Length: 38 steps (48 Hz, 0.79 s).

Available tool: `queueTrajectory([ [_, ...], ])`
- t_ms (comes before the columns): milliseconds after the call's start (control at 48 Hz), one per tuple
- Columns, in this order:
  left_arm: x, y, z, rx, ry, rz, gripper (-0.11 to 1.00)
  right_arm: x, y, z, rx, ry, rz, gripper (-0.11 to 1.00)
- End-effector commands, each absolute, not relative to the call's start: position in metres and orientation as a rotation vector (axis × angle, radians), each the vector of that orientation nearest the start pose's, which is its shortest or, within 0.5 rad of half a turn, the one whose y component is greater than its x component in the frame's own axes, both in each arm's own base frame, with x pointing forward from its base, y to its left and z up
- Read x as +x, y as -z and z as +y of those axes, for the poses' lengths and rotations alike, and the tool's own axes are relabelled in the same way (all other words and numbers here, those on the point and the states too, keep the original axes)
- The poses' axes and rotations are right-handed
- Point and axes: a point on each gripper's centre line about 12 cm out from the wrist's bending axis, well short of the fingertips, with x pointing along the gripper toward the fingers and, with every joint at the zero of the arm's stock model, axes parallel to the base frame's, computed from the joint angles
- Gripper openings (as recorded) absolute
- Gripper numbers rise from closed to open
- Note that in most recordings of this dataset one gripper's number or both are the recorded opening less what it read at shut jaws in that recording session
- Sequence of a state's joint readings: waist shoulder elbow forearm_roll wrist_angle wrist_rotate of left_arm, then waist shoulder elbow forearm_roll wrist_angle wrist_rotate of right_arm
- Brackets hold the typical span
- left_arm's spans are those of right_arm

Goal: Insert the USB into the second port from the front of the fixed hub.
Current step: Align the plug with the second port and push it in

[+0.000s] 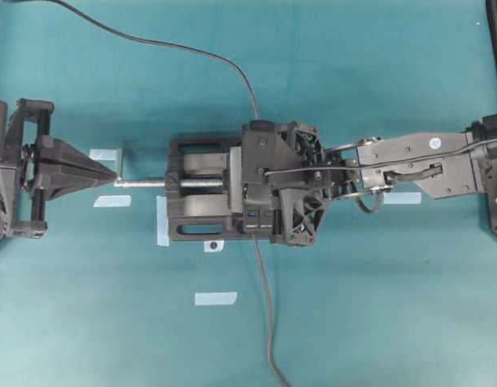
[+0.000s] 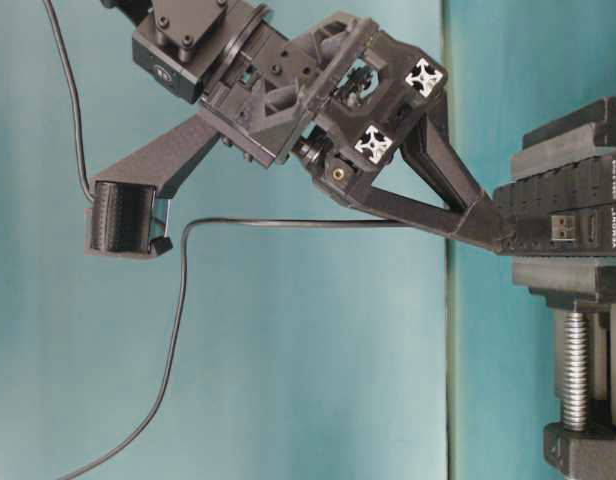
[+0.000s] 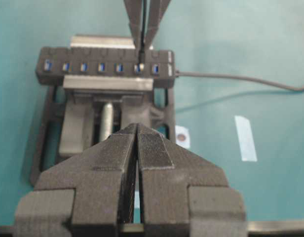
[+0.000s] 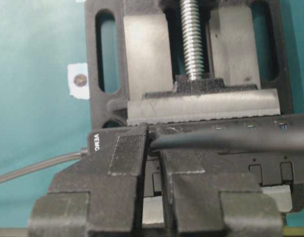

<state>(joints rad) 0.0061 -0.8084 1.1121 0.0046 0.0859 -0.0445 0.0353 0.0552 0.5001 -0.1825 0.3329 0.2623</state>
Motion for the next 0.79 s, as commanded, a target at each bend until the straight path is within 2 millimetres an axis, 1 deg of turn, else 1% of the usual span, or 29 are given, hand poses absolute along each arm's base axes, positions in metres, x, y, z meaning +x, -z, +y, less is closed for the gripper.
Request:
queueTrajectory([
  [0,0.2216,-0.247,0.0014,-0.04,-0.014,0.373,0.0,0.4083,-0.1832,0.0053,0.052,0.071,0.858,0.09],
  [417,0.2218,-0.2472,0.0014,-0.041,-0.013,0.351,0.0,0.4084,-0.1826,0.0008,0.053,0.08,0.859,0.09],
  [625,0.2216,-0.2466,0.0014,-0.042,-0.014,0.353,0.0,0.4095,-0.1773,0.0015,0.052,0.078,0.869,0.09],
  [771,0.2216,-0.2466,0.0014,-0.042,-0.014,0.353,0.0,0.4117,-0.1775,0.0019,0.056,0.076,0.857,0.09],
])
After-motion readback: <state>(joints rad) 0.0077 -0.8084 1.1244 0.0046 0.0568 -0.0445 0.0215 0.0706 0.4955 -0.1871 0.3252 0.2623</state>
